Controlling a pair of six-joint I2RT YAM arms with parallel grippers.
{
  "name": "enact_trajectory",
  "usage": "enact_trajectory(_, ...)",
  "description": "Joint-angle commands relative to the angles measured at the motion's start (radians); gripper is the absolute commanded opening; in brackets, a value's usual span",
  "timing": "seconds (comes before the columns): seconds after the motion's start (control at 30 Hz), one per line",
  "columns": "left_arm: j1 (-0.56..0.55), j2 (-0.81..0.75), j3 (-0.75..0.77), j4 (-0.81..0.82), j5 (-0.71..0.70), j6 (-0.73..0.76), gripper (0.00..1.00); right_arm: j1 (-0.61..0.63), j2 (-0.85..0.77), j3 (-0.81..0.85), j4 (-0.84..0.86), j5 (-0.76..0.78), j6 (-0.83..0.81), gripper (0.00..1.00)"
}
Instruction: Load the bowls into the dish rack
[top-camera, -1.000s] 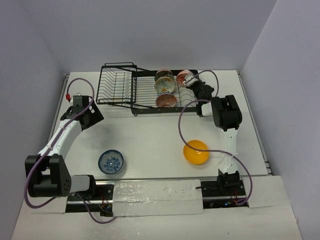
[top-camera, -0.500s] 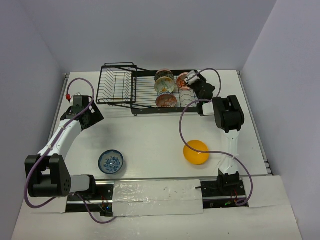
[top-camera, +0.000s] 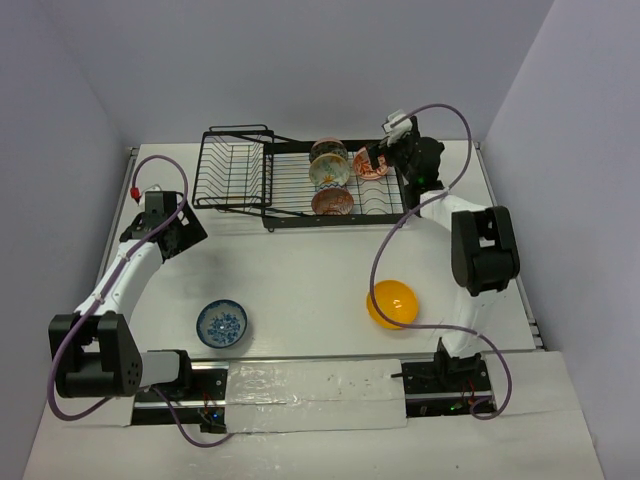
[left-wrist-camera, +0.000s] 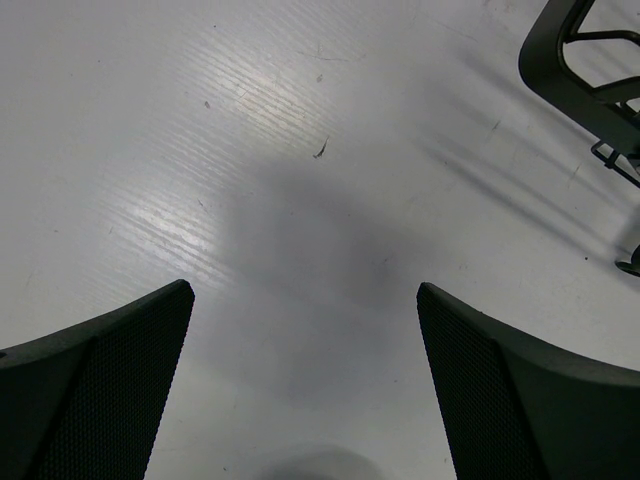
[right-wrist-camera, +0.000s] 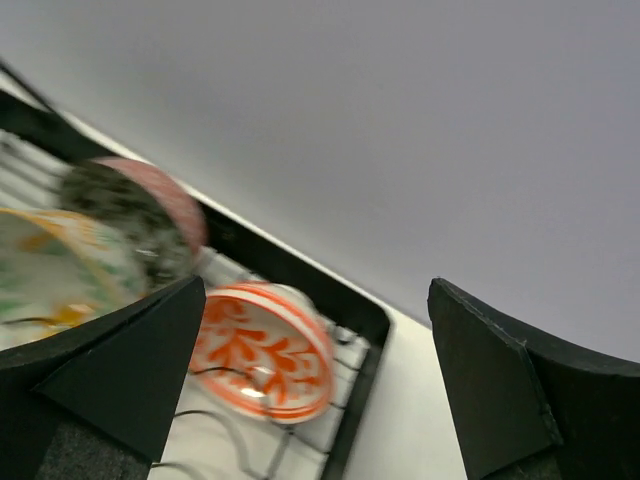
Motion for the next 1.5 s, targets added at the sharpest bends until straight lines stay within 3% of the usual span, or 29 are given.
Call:
enact_trajectory(0.0, 0.004, -0.028, 0.016, 0.035, 0.001, 0.022, 0.99, 0.012, -0.103, 0.029, -0.318, -0.161, 0.203, 1.0)
enact_trajectory(0.17, 0.004, -0.03, 0.012, 0.044, -0.001, 0.024, 0.99, 0.012, -0.256, -0.028, -0.401, -0.342, 0.47, 1.0)
enact_trajectory(0.2, 0.004, -0.033, 0.009, 0.047, -0.002, 0.022, 0.99, 0.012, -0.272, -0.023, -0.405, -0.373, 0.615, 1.0)
enact_trajectory(0.3, 0.004, -0.036, 0.001, 0.056, 0.007, 0.019, 0.99, 0.044, -0.373, -0.123, -0.127, -0.459, 0.935, 1.0)
enact_trajectory(0.37, 0.004, -0.037, 0.0, 0.056, -0.004, 0.016, 0.98, 0.134, -0.46, -0.178, -0.108, -0.445, 1.021, 1.0)
enact_trajectory(0.53, 0.005, -0.054, -0.005, 0.059, -0.031, 0.013, 0.98, 0.365, -0.488, -0.065, -0.429, -0.543, 1.018, 1.0)
enact_trajectory(0.7, 0.007, -0.08, -0.017, 0.068, -0.053, 0.01, 0.98, 0.487, -0.393, 0.012, -0.795, -0.617, 1.064, 1.0)
enact_trajectory(0.8, 0.011, -0.091, -0.019, 0.073, -0.05, 0.005, 0.98, 0.574, -0.393, -0.017, -0.93, -0.542, 0.998, 1.0)
enact_trajectory(1.07, 0.011, -0.05, 0.03, -0.013, -0.169, -0.086, 0.99, 0.771, -0.306, 0.032, -1.081, -0.34, 1.023, 0.98)
enact_trajectory(1.27, 0.011, -0.129, 0.023, -0.019, -0.222, -0.117, 0.99, 0.901, -0.104, 0.205, -1.227, -0.274, 1.003, 0.85)
enact_trajectory(1.47, 0.011, -0.128, 0.029, -0.03, -0.24, -0.117, 0.99, 0.932, 0.028, 0.403, -1.334, -0.211, 0.991, 0.83)
